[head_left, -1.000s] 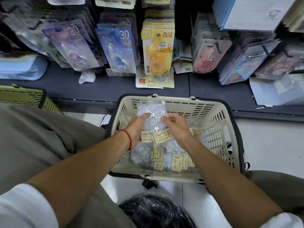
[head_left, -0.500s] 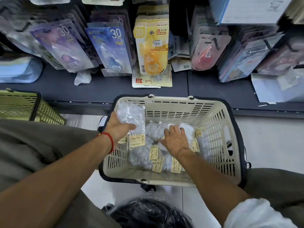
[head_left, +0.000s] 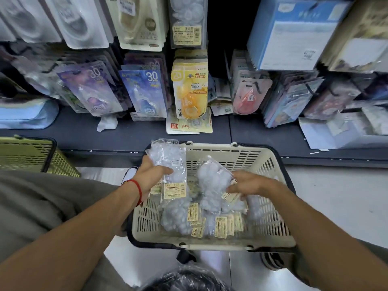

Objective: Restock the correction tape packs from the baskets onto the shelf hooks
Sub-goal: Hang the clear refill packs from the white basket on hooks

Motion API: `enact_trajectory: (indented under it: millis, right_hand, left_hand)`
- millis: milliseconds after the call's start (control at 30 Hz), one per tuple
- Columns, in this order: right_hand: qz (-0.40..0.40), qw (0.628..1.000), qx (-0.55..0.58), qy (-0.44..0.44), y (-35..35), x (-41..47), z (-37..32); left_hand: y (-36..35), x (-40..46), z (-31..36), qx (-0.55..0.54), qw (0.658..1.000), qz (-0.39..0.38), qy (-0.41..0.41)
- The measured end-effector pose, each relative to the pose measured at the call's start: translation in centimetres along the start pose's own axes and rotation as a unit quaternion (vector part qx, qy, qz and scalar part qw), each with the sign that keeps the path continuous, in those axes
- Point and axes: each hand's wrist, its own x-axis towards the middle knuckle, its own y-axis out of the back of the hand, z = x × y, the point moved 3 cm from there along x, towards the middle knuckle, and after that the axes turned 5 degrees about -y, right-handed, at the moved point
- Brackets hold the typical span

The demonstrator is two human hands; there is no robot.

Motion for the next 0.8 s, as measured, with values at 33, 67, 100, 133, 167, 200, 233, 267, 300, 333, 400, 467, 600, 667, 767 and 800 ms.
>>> enact_trajectory:
  millis: [33, 67, 100, 133, 167, 200, 233, 267, 300, 333, 400, 467, 600, 667, 767, 800]
  right_hand:
    - [-0.007, 1.0, 0.03, 0.006, 2.0, -1.8, -0.4]
    - [-0.008, 0.998, 0.057, 0.022, 4.1, -3.6, -1.1]
    - [-0.006, 0.995, 0.088, 0.046, 5.9, -5.5, -1.9]
    - [-0.002, 0.99, 0.121, 0.074, 7.6, -7.3, -3.0]
    - [0.004, 0.982, 0.156, 0.102, 8.9, -8.7, -3.9]
    - [0.01, 0.974, 0.185, 0.126, 10.0, -9.9, -4.9]
    - [0.013, 0.966, 0.212, 0.146, 10.7, -10.6, -6.0]
    - [0.021, 0.959, 0.234, 0.16, 11.1, -11.1, -7.3]
    - [0.039, 0.95, 0.256, 0.173, 11.3, -11.3, -8.6]
    - [0.064, 0.941, 0.276, 0.185, 11.4, -11.3, -10.0]
    - [0.135, 0.928, 0.282, 0.204, 11.2, -11.5, -12.5]
    - [0.189, 0.922, 0.264, 0.21, 11.2, -12.0, -14.6]
    - [0.212, 0.899, 0.284, 0.258, 11.7, -13.3, -18.2]
    - [0.221, 0.885, 0.297, 0.281, 12.1, -13.6, -19.7]
    - [0.229, 0.87, 0.306, 0.312, 12.8, -13.7, -21.1]
    - [0.234, 0.866, 0.302, 0.322, 13.0, -13.8, -21.4]
  left_hand:
    - [-0.3, -0.1, 0.5, -0.011, 1.0, -0.004, -0.01]
    - [-0.7, -0.1, 1.1, -0.022, 0.999, -0.005, -0.023]
    - [-1.1, -0.2, 1.8, -0.03, 0.999, -0.007, -0.041]
    - [-1.5, -0.5, 2.9, -0.036, 0.998, -0.007, -0.06]
    - [-1.8, -0.8, 4.1, -0.043, 0.996, -0.012, -0.08]
    - [-2.1, -1.2, 5.3, -0.055, 0.994, -0.019, -0.093]
    - [-2.5, -1.6, 6.6, -0.077, 0.991, -0.032, -0.104]
    - [-2.8, -2.2, 8.0, -0.1, 0.986, -0.049, -0.121]
    - [-3.1, -2.9, 9.5, -0.122, 0.981, -0.061, -0.139]
    - [-3.4, -3.5, 10.8, -0.143, 0.975, -0.075, -0.155]
    - [-3.6, -4.8, 13.8, -0.171, 0.96, -0.103, -0.197]
    - [-3.4, -6.2, 16.5, -0.166, 0.945, -0.117, -0.256]
    - [-2.1, -7.1, 21.0, -0.161, 0.929, -0.08, -0.325]
    - [-1.6, -7.3, 23.1, -0.174, 0.921, -0.102, -0.333]
    - [-0.6, -6.6, 24.8, -0.149, 0.917, -0.159, -0.334]
    - [-0.2, -6.4, 24.9, -0.14, 0.915, -0.179, -0.332]
